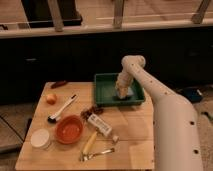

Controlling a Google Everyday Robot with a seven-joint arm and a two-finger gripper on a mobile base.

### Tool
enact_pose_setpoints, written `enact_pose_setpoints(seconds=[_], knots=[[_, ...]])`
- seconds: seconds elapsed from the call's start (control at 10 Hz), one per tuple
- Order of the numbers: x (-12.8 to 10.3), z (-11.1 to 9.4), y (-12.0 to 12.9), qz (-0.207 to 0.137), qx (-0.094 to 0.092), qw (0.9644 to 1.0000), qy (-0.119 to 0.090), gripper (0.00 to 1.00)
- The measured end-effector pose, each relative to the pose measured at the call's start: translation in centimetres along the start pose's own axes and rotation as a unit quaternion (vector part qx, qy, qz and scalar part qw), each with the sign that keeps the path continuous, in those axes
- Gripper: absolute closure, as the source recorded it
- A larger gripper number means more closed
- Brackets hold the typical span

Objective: Wipe tray with sponge

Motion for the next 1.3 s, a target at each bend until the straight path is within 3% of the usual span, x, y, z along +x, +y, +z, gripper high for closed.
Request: enact_pose_setpoints(seconds=[0.1, 0.3, 0.6, 0.8, 0.9, 1.1, 1.3], knots=[[1.9, -1.0, -0.5, 0.010, 0.013, 0.9998, 0.015, 0.96], [2.5, -1.6, -2.0, 0.007, 0.025, 0.9994, 0.024, 0.96], [0.8, -1.3, -3.8, -0.023, 0.027, 0.9991, 0.021, 0.96], [-3.0, -0.2, -4.7, -0.064, 0.020, 0.9977, 0.008, 0.96], [-4.6, 0.0, -4.4, -0.080, 0.018, 0.9966, 0.002, 0.96], [-6.9, -0.1, -1.5, -0.106, 0.007, 0.9943, -0.007, 0.96], [-6.7, -0.6, 0.7, -0.108, 0.000, 0.9941, -0.005, 0.96]])
